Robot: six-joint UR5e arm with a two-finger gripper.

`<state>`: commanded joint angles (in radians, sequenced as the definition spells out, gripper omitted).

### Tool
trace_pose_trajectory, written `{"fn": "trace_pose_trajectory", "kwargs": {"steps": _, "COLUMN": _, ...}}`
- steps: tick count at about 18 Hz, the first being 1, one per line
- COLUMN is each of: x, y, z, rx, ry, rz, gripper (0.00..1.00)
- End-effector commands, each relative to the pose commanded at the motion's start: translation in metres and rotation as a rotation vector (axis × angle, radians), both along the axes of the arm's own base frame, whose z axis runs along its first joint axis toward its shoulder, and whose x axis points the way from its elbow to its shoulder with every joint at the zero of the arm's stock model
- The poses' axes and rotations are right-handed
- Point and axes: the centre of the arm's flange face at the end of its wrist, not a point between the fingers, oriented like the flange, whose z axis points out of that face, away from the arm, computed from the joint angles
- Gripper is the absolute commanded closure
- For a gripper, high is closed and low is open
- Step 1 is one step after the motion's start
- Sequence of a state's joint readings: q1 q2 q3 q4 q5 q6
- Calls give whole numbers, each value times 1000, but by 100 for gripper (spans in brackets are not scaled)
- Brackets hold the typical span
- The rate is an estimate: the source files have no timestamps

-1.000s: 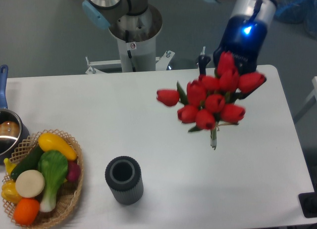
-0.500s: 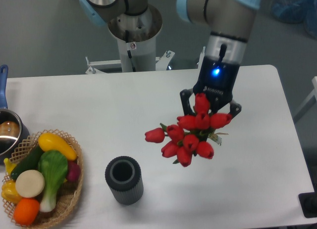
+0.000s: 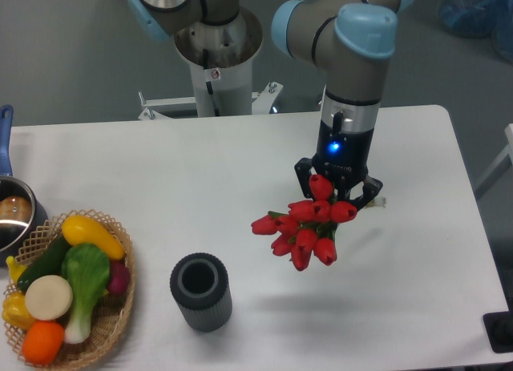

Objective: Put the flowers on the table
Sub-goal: 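Swing the held tulip bouquet down, blooms tilting toward the table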

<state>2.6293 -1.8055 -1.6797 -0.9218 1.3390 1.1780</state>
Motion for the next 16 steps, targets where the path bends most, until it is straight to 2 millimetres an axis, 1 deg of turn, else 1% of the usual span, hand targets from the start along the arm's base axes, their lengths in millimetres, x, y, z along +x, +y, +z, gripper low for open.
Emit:
{"fn": "trace_pose_trajectory", "kwargs": {"steps": 3, "x": 0, "y": 8, "z": -29, "rx": -88, "ry": -7, "rz": -5, "gripper": 70}}
{"fn": "trace_pose_trajectory", "kwargs": {"steps": 4, "x": 3, "y": 14, "z": -40, "rx": -132, "ry": -2, "rz": -12, "gripper": 70}}
{"fn": "trace_pose_trajectory", "kwargs": {"steps": 6, "x": 2, "y": 24, "z": -53, "rx": -206, "ry": 27, "rz": -19, "gripper": 70}}
{"fn": "trace_pose_trajectory", "kwargs": {"steps": 8, "x": 3, "y": 33, "z": -70, "rx": -222, "ry": 14, "rz": -37, "gripper": 71}}
{"fn": "trace_pose_trajectory", "kwargs": {"steps": 14, "x": 4, "y": 36, "z": -116, "rx": -265, "ry": -47, "rz": -73, "gripper": 70}}
{"fn": "trace_pose_trajectory", "kwargs": {"steps": 15, "x": 5, "y": 38, "z": -121, "rx": -271, "ry": -53, "rz": -78, "gripper": 70}}
{"fn": "trace_pose_trajectory", "kwargs": {"steps": 16, "x": 5, "y": 39, "z": -123, "rx": -272, "ry": -54, "rz": -80, "gripper": 70}}
